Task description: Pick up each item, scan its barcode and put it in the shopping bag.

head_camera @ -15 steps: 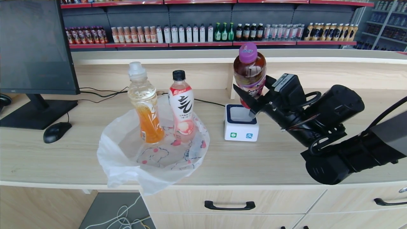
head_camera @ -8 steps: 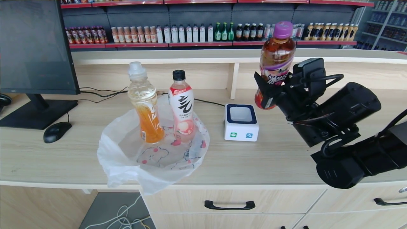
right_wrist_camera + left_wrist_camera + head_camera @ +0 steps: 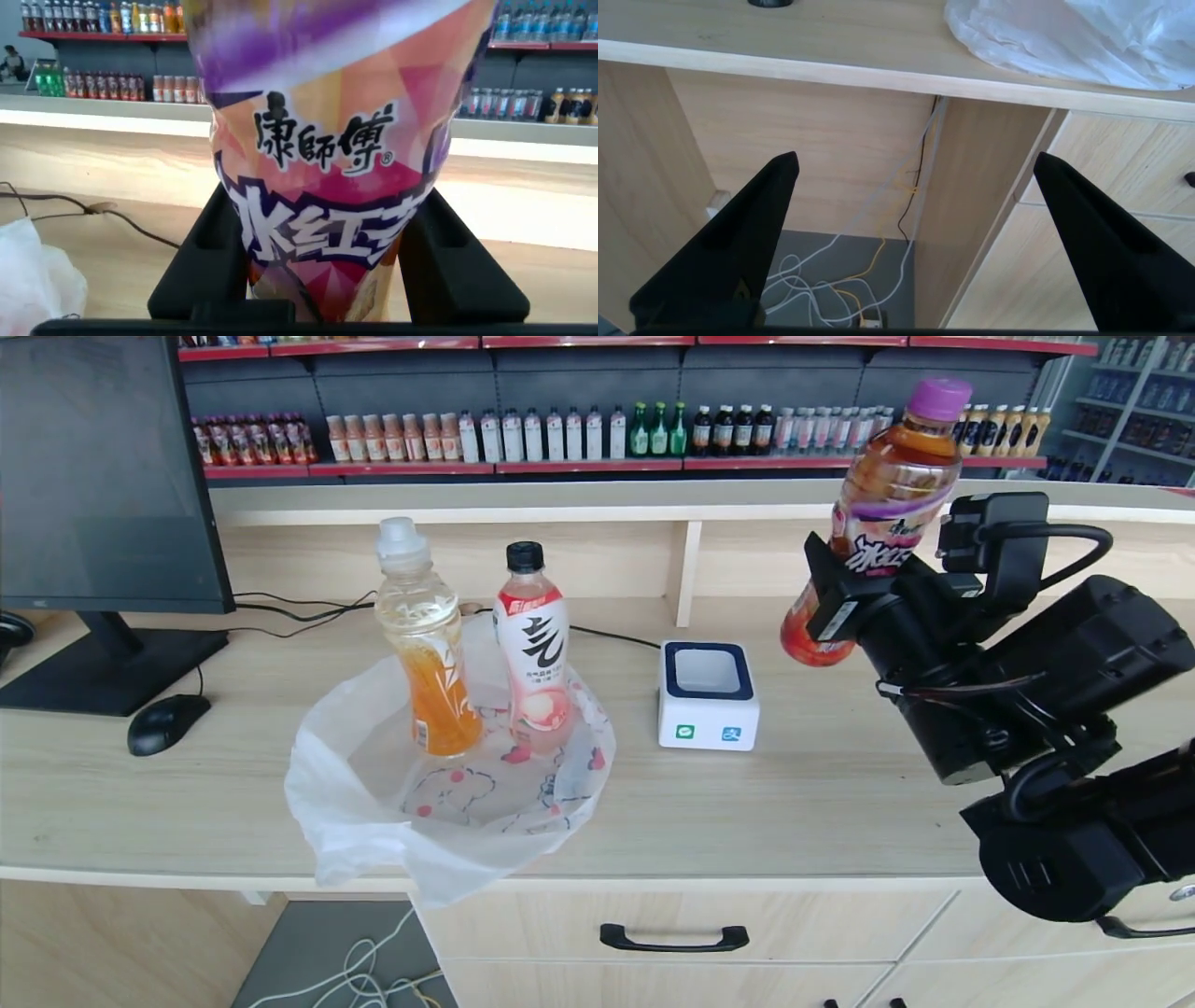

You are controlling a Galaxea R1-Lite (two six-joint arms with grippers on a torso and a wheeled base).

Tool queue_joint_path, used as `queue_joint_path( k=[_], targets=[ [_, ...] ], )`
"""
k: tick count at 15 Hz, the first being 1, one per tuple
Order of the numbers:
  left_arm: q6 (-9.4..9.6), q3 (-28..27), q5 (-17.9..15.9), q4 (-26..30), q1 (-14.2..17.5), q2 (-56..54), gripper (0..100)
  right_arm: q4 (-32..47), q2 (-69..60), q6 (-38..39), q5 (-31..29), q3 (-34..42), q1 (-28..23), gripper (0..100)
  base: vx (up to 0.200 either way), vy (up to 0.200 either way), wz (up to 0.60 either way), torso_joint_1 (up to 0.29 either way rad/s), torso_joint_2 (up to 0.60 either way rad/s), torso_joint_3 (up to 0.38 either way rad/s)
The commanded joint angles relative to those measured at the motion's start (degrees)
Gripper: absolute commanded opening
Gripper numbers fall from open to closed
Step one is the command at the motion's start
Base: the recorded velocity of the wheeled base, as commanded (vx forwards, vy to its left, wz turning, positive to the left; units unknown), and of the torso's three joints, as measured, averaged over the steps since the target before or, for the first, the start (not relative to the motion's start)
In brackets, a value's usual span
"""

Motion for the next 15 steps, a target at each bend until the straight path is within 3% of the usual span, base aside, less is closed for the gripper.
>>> queue_joint_path(
  k=[1,7,13,15],
  targets=[
    [-0.04,0.0,0.02,-0.02,0.01,0.0,100,-0.08,-1.75,0.42,-0.14,2.12,0.0,0,-0.2,0.0,0.0,0.002,0.01,0.012],
    [0.13,0.0,0.02,-0.02,0.01,0.0,100,-0.08,-3.16,3.5,-0.41,4.75,-0.08,0,-0.2,0.0,0.0,0.002,0.0,0.004],
    [0.13,0.0,0.02,-0.02,0.01,0.09,100,-0.08,-4.13,4.82,-0.41,7.13,0.36,0,0.0,0.0,0.0,0.0,0.0,0.0],
    [0.13,0.0,0.02,-0.02,0.01,0.0,100,-0.08,-4.13,5.08,-0.41,7.04,0.62,0,0.0,0.2,0.0,0.01,0.01,0.007]
  ],
)
